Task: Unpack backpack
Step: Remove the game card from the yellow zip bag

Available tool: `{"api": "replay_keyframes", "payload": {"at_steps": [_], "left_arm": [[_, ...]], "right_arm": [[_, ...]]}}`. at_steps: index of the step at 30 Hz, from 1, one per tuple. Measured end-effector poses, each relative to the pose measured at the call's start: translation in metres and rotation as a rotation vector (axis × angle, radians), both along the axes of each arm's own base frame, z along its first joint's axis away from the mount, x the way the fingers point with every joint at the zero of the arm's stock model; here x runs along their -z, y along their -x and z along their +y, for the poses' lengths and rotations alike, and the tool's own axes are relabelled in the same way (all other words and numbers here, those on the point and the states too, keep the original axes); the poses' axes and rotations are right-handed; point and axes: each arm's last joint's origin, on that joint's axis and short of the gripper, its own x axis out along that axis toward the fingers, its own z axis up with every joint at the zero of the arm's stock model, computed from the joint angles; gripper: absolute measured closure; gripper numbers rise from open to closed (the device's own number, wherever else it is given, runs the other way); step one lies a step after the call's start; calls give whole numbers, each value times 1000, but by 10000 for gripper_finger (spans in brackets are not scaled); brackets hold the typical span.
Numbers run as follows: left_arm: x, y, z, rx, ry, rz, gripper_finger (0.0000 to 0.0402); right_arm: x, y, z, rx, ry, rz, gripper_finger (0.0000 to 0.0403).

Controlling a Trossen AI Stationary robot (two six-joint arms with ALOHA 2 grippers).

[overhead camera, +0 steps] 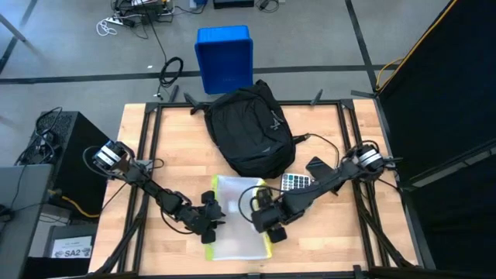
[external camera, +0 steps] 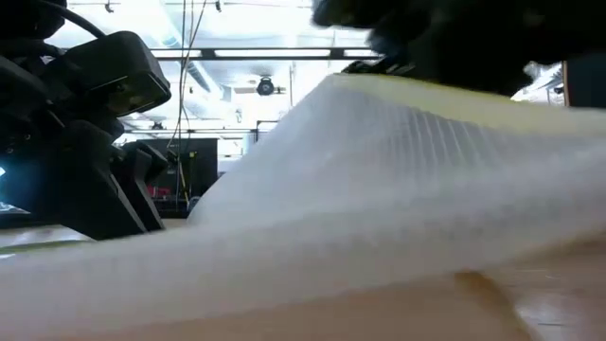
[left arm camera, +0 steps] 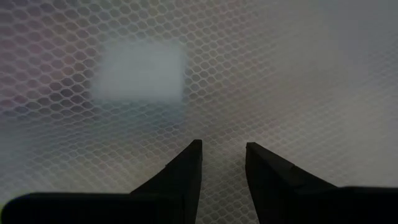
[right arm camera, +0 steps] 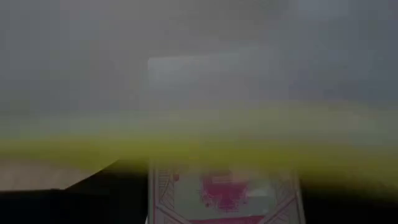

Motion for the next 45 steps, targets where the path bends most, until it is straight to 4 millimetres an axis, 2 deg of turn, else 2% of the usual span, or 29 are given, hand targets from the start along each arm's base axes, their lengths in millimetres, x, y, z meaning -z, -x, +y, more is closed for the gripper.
{"api": "replay_keyframes", "payload": {"at_steps": [8,15,20,23,27,31,35,38,45], "left_arm": [[0,0,0,-2,2,1,305],[0,0,0,-1,2,1,305],[0,0,0,-1,2,1,305],[0,0,0,-1,2,1,305],[0,0,0,-6,-2,-1,305],[0,0,0,-15,-13,-7,305],[0,0,2,-24,-16,-10,305],[0,-1,2,-27,-17,-13,305],[0,-1,2,-28,-20,-14,305]], "right_arm": [[-28,50,2,201,54,204,127],[-57,73,14,188,61,78,127],[-65,99,2,253,54,-42,127],[-55,116,-11,310,-3,-84,127],[-28,137,-24,411,-130,-114,127],[-4,149,-27,496,-228,-142,121],[17,153,-19,467,-261,-154,108],[30,153,-12,440,-305,-146,122],[52,141,2,402,-336,-180,127]]}}
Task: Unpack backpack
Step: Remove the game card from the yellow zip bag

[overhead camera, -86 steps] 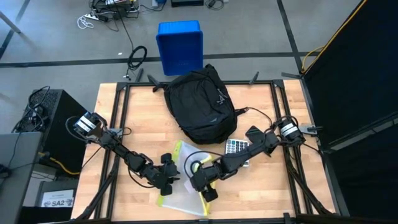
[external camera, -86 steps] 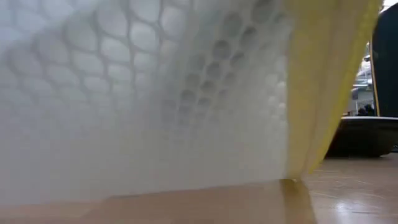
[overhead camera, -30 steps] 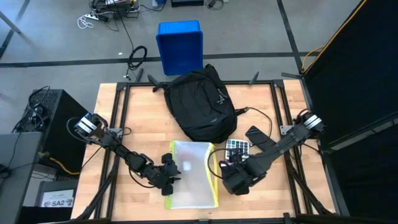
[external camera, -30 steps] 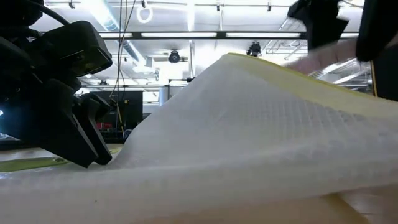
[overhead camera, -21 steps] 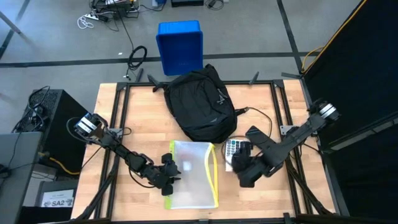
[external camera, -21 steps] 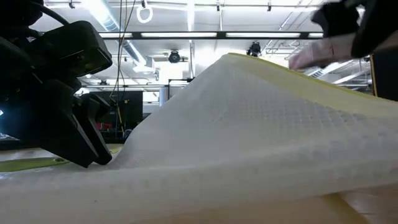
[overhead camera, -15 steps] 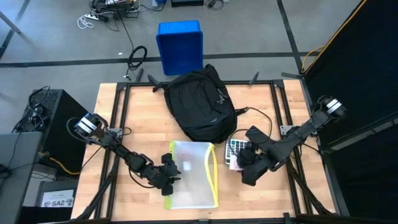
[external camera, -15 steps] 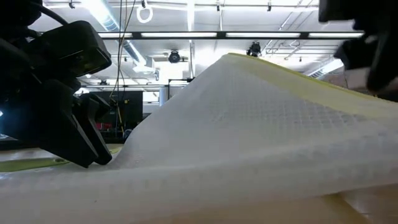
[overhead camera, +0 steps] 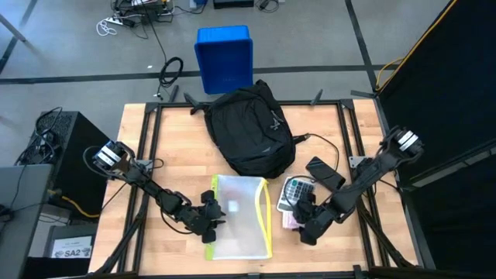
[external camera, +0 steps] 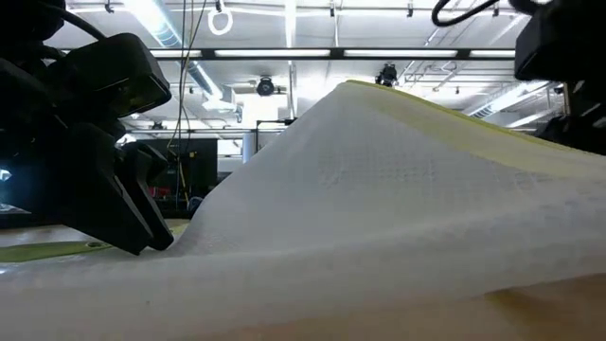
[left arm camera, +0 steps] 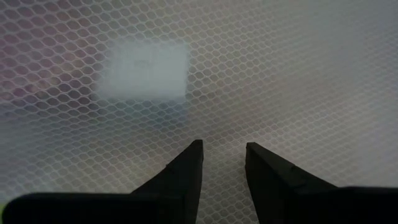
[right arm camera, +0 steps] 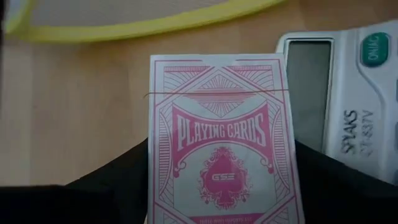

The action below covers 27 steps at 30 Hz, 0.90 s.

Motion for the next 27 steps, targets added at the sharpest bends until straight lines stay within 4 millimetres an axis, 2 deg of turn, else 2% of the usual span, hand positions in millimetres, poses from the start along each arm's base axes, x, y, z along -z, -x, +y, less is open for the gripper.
{"api": "replay_keyframes", "payload": {"at_steps": [5,8,12,17,22,27], "left_arm": [[0,0,0,0,-1,-1,305],[0,0,0,-1,-1,-1,305],[0,0,0,-1,-1,-1,305],[0,0,0,-1,-1,-2,305],[0,0,0,-1,-1,-2,305],[0,0,0,-1,-1,-2,305]], "right_arm": [[16,-9,-6,24,41,42,112],[18,-10,-12,14,78,72,117],[4,-10,-16,-22,80,87,126],[-30,-14,-13,-39,54,22,126],[-46,-15,0,-66,16,-51,123],[-50,-12,13,-110,-79,-66,124]]}}
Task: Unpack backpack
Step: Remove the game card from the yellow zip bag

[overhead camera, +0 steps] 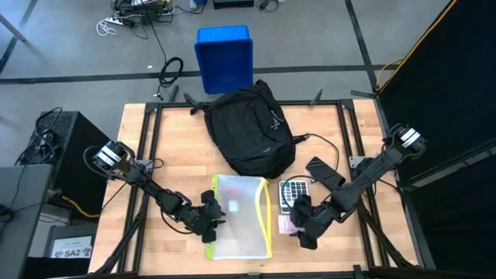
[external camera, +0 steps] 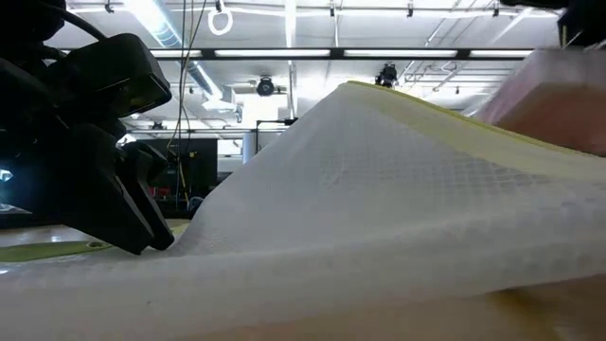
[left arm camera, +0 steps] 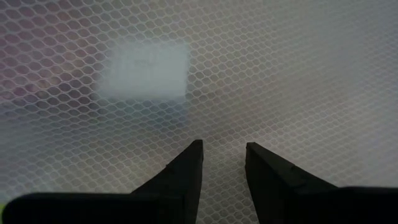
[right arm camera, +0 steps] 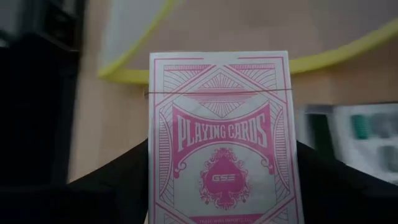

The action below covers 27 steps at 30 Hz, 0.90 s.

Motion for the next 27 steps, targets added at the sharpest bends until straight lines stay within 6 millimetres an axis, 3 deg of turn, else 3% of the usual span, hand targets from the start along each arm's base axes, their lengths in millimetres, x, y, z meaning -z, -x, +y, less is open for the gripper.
{"api": "replay_keyframes", "payload": {"at_steps": [7,14,27], "left_arm": [[0,0,0,1,0,0,305],[0,0,0,2,-2,0,305],[0,0,0,5,0,2,305]], "right_arm": [[0,13,16,-33,-91,52,124],[1,16,16,2,-87,70,121],[48,32,-33,282,40,281,103]]}}
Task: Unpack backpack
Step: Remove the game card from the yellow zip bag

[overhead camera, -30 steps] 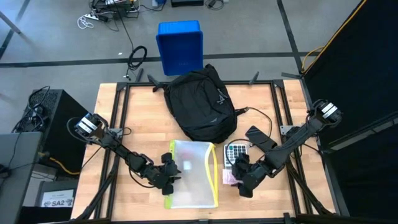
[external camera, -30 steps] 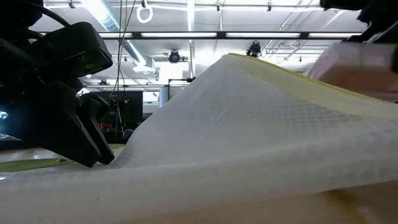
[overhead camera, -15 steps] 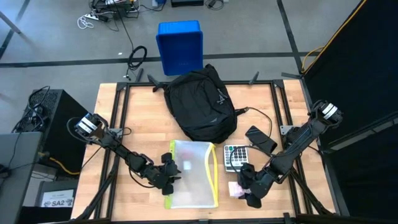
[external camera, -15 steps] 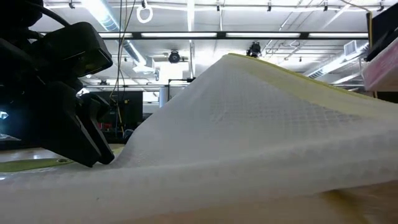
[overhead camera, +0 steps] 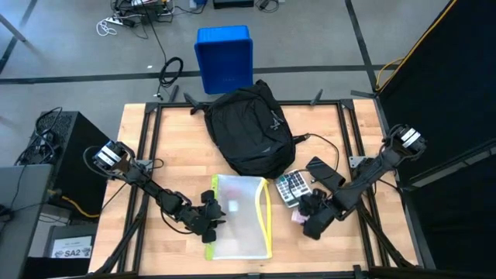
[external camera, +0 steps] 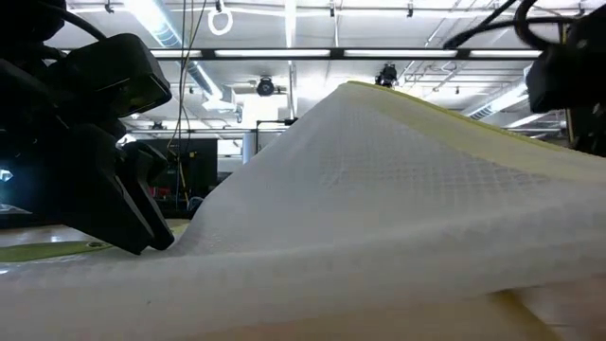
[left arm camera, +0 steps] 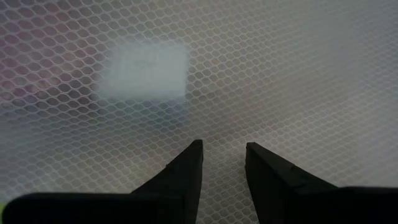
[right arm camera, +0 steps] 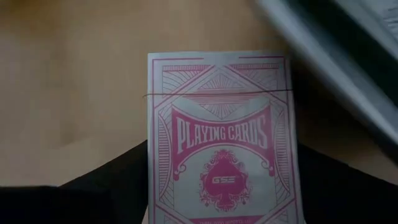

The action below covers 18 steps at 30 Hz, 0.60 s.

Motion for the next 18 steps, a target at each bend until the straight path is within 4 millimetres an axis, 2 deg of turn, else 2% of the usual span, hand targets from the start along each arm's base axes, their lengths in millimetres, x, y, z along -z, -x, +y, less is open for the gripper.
{"api": "replay_keyframes", "payload": {"at_steps": [3,6,13,18], "left_arm": [[0,0,0,1,1,0,305],[0,0,0,2,2,1,305],[0,0,0,13,13,7,309],[0,0,-1,15,15,8,316]], "right_arm": [[2,-1,-8,54,-6,39,101],[1,-4,-10,30,-43,62,101],[0,-4,-7,25,-218,167,91],[0,-4,-4,17,-212,139,83]]}}
